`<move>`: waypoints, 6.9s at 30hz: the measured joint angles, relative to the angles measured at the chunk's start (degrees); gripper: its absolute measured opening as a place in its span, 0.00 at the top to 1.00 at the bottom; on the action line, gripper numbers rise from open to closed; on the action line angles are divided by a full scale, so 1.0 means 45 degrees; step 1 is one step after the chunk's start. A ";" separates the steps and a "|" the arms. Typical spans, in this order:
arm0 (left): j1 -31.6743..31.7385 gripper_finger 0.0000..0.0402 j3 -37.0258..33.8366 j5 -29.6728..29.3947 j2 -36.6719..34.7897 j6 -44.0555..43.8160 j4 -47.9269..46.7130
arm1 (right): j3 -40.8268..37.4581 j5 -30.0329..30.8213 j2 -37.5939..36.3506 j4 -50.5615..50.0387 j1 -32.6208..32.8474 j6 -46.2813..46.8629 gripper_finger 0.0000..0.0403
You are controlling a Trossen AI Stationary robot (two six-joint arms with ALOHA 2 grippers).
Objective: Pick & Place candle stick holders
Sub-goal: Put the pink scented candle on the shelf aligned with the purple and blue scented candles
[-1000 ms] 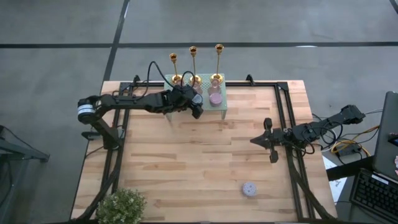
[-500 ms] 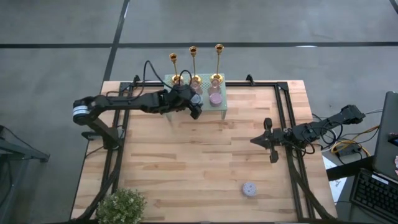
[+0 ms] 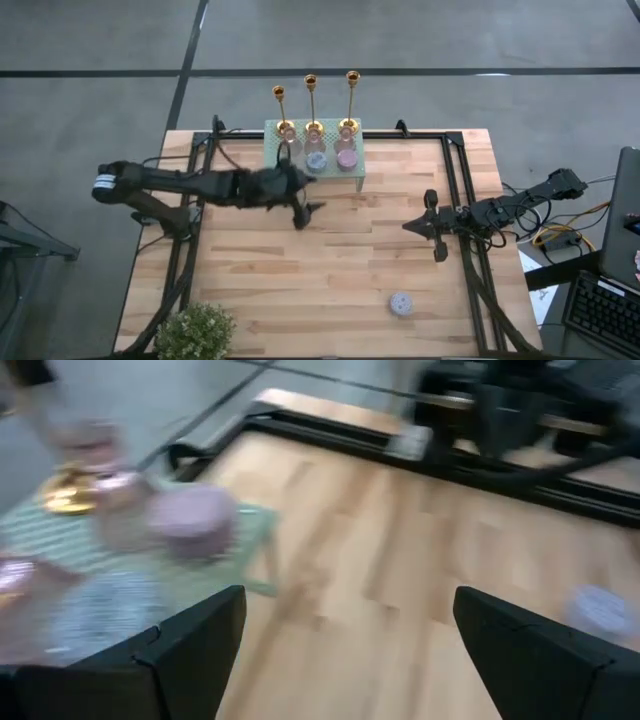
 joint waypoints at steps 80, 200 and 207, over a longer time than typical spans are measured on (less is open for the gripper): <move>-0.4161 0.10 -0.0024 -0.1245 0.3725 -0.0908 0.3215 | 1.2217 -0.1394 1.9390 -0.7802 0.5252 0.9941 0.76; -0.4413 0.23 -0.0024 -0.0468 0.5093 -0.1517 0.0771 | 0.1214 0.3016 -0.0626 -0.4342 0.1885 0.3328 0.98; -0.3123 0.24 -0.0024 -0.1239 0.2873 -0.2341 -0.1163 | 0.1209 0.3003 -0.0475 -0.4337 0.1889 0.3328 0.98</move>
